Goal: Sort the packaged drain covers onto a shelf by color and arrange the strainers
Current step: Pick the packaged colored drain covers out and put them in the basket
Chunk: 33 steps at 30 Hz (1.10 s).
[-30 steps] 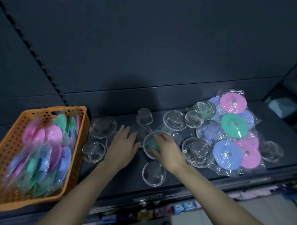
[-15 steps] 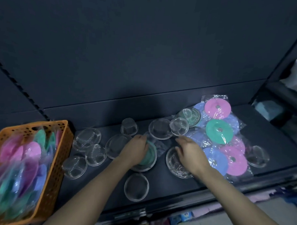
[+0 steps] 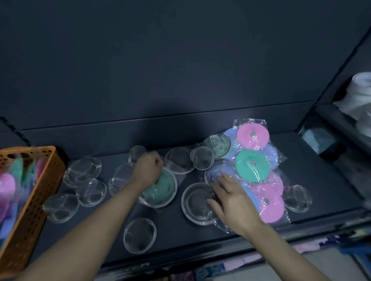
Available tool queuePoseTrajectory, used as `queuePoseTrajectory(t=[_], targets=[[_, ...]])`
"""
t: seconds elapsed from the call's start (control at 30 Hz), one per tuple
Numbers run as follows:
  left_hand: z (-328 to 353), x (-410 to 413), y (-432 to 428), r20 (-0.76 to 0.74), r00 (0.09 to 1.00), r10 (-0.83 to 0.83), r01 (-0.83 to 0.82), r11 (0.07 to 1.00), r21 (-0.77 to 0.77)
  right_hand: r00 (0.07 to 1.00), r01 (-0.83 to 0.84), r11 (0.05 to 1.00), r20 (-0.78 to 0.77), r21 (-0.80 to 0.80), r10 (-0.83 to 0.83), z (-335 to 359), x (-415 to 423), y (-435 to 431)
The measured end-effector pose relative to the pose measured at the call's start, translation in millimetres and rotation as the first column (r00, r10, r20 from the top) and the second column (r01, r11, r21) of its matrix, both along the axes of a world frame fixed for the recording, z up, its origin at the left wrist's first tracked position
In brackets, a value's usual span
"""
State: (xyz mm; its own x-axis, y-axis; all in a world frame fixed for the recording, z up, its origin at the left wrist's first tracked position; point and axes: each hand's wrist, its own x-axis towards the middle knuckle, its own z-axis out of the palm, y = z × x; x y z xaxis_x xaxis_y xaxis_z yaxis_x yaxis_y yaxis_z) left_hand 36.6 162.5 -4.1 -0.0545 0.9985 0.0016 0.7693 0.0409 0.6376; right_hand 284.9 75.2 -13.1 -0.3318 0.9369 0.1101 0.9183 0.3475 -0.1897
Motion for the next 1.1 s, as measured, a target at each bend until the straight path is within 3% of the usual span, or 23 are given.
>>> queuePoseTrajectory(t=[0.1, 0.23, 0.43, 0.57, 0.67, 0.8, 0.97, 1.1], targets=[[6.6, -2.6, -7.1, 0.105, 0.985, 0.136, -0.149, 0.98, 0.13, 0.993, -0.041, 0.998, 0.11, -0.037, 0.045, 0.2, -9.9, -1.4], [17.8, -9.9, -10.1, 0.22, 0.963, 0.157, -0.212, 0.943, 0.255, 0.996, -0.044, 0.997, 0.081, -0.068, 0.05, -3.9, -27.2, 4.2], [36.5, -11.1, -1.2, 0.449, 0.874, 0.184, -0.306, 0.928, 0.214, 0.994, -0.104, 0.968, -0.05, -0.227, 0.095, 8.2, -49.3, 5.5], [52.3, 6.1, 6.8, 0.553, 0.83, 0.066, -0.234, 0.943, 0.238, 0.993, 0.064, 0.998, -0.103, 0.002, -0.064, 20.0, -27.3, -0.3], [45.0, 8.5, 2.4, 0.645, 0.761, 0.072, -0.239, 0.955, 0.175, 0.956, 0.286, 0.956, -0.095, 0.071, -0.278, 11.0, -0.8, -17.0], [37.2, 12.6, -2.9, 0.691, 0.711, 0.133, -0.243, 0.968, 0.063, 0.866, 0.5, 0.864, 0.025, -0.064, -0.499, -3.5, 17.6, -33.8], [32.0, 25.8, -6.2, 0.812, 0.524, 0.256, -0.23, 0.961, -0.155, 0.88, 0.475, 0.87, 0.072, -0.127, -0.47, -5.1, 12.1, -27.1], [25.9, 33.6, -8.0, 0.854, 0.409, 0.32, -0.129, 0.947, -0.293, 0.858, 0.505, 0.846, -0.009, -0.172, -0.514, 9.2, 6.3, -20.7]])
